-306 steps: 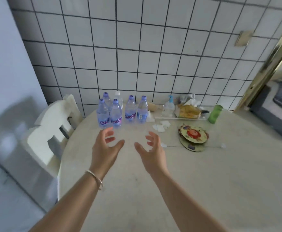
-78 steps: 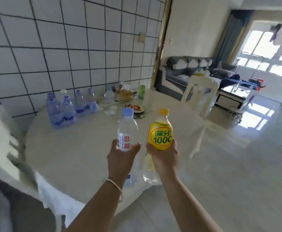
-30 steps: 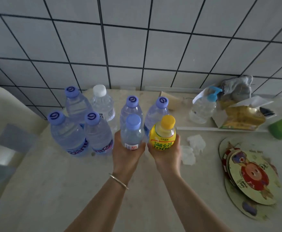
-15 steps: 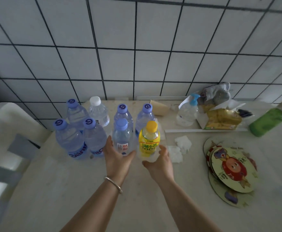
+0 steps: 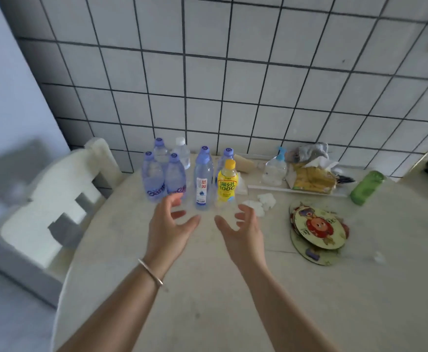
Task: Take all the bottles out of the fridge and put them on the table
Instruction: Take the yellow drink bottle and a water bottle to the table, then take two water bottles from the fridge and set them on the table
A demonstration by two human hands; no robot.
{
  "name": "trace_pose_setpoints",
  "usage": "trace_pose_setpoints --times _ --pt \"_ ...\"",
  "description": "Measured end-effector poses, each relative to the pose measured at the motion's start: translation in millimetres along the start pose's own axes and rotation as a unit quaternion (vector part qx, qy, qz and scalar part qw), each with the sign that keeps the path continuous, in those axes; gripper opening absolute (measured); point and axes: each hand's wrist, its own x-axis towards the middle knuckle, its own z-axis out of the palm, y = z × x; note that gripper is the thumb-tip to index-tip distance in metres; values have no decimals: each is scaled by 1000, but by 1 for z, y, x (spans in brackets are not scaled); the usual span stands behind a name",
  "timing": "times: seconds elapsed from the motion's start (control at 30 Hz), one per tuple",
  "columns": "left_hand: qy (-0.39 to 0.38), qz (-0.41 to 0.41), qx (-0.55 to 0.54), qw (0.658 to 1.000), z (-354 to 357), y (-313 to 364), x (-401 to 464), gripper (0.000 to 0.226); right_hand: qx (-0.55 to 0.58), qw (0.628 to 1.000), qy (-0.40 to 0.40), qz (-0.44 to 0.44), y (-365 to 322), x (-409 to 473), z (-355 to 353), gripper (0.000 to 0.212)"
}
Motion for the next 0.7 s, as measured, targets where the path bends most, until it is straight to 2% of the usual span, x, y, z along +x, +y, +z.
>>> trace_pose_setpoints --times 0.17,0.4,0.7 --pt "2 -13 6 1000 -59 5 -73 61 51 998 27 -23 -11 -84 -6 56" --pt "1 2 -33 999 -119 13 -158 55 39 997 45 -40 -16 -188 -30 55" --pt "-103 36 -45 993 -180 -10 -278 63 15 996 87 10 -9 -362 -33 55"
